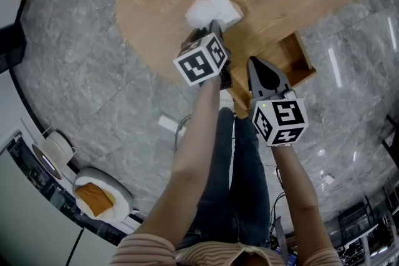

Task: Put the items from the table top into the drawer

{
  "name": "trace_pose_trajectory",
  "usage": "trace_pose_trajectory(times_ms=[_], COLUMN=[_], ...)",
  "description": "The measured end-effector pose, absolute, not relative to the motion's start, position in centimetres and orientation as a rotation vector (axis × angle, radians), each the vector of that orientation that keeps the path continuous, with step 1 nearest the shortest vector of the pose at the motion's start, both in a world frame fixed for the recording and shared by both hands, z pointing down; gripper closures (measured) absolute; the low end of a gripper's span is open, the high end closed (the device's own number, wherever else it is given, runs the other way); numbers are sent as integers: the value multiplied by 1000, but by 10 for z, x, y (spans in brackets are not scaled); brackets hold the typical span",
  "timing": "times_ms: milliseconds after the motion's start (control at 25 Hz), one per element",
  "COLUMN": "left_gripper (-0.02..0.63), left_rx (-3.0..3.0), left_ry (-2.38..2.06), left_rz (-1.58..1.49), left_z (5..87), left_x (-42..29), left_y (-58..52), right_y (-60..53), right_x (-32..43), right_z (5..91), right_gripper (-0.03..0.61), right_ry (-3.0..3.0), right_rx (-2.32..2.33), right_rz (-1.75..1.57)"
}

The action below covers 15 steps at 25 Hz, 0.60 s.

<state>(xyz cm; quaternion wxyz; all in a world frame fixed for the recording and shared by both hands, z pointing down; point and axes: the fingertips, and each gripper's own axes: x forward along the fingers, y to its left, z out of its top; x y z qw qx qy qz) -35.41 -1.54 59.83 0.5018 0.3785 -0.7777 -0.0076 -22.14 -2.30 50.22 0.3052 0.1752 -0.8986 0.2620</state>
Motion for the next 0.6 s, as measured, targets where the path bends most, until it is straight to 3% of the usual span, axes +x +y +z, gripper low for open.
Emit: trace_pose_trajectory(times_ms=[320,600], left_gripper=[555,571], left_rx=[883,940], left_ry=[-1896,-1876], left_rz=[-82,-152], left_z=[592,575], left_x=[-359,-355], left_y=[-16,-21], right_y=[-27,-33], right_x=[-227,-213], right_z=[503,500], right_gripper=[571,571], right_ry=[-2369,-2366], right_rx=[493,561], right_rz=[721,737])
